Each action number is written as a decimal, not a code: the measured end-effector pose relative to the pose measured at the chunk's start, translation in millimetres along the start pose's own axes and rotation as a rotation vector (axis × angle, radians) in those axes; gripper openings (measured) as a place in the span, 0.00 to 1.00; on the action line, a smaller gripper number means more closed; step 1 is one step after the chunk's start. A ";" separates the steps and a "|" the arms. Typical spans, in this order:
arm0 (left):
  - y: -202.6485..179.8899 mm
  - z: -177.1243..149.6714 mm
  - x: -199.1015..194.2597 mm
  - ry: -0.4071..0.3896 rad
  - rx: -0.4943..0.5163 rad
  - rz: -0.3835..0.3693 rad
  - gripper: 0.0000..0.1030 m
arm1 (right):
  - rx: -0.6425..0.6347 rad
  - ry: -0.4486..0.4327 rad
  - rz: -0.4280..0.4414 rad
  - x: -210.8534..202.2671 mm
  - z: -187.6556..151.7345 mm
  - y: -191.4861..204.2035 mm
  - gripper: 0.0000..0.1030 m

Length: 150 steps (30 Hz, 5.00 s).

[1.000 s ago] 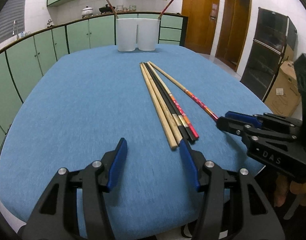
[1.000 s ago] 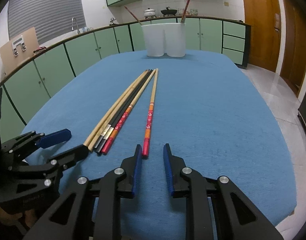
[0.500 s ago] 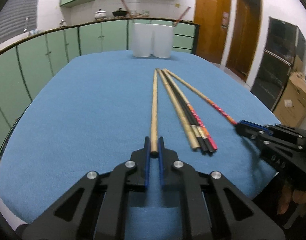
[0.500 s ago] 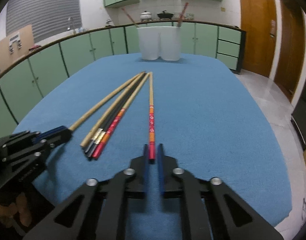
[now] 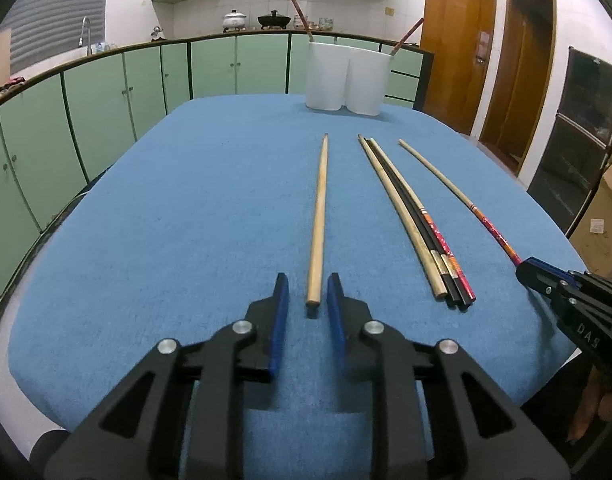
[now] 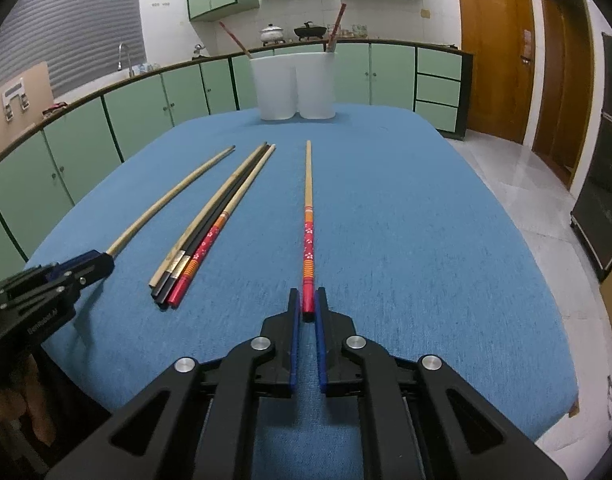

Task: Organize utensils
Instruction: 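Grasp a plain wooden chopstick with the left tool while the right tool grasps a red-patterned one, then carry both chopsticks up toward the white holder, then insert both chopsticks into the holder and open both tools, then pull both tools back to the remaining chopsticks on the table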

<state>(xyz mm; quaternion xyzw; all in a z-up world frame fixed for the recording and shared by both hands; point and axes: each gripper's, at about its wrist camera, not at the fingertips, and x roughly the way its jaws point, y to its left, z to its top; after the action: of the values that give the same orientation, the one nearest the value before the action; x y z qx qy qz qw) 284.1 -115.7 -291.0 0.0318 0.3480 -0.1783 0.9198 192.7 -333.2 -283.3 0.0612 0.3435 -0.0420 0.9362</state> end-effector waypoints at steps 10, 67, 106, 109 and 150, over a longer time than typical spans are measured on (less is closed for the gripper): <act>4.1 12.1 -18.8 -0.001 -0.027 -0.083 0.06 | 0.032 -0.024 0.030 -24.7 11.6 -1.6 0.06; -0.6 201.1 -130.5 -0.160 0.116 -0.172 0.06 | -0.140 -0.098 0.111 -104.7 247.0 8.8 0.06; -33.7 433.3 17.1 -0.382 0.107 -0.089 0.06 | -0.074 -0.216 0.020 23.0 465.6 -7.9 0.06; -31.4 434.8 44.0 -0.358 0.078 -0.096 0.06 | -0.057 -0.188 0.025 51.7 461.1 -15.5 0.06; 52.0 84.9 -67.6 -0.157 0.048 -0.060 0.59 | 0.034 -0.019 0.119 -30.7 57.8 -1.1 0.24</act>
<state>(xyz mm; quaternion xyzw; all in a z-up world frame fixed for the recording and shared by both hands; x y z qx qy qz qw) 308.8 -61.9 -186.2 0.0295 0.2713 -0.2161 0.9375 206.2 -341.4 -219.7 0.0969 0.3297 0.0076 0.9391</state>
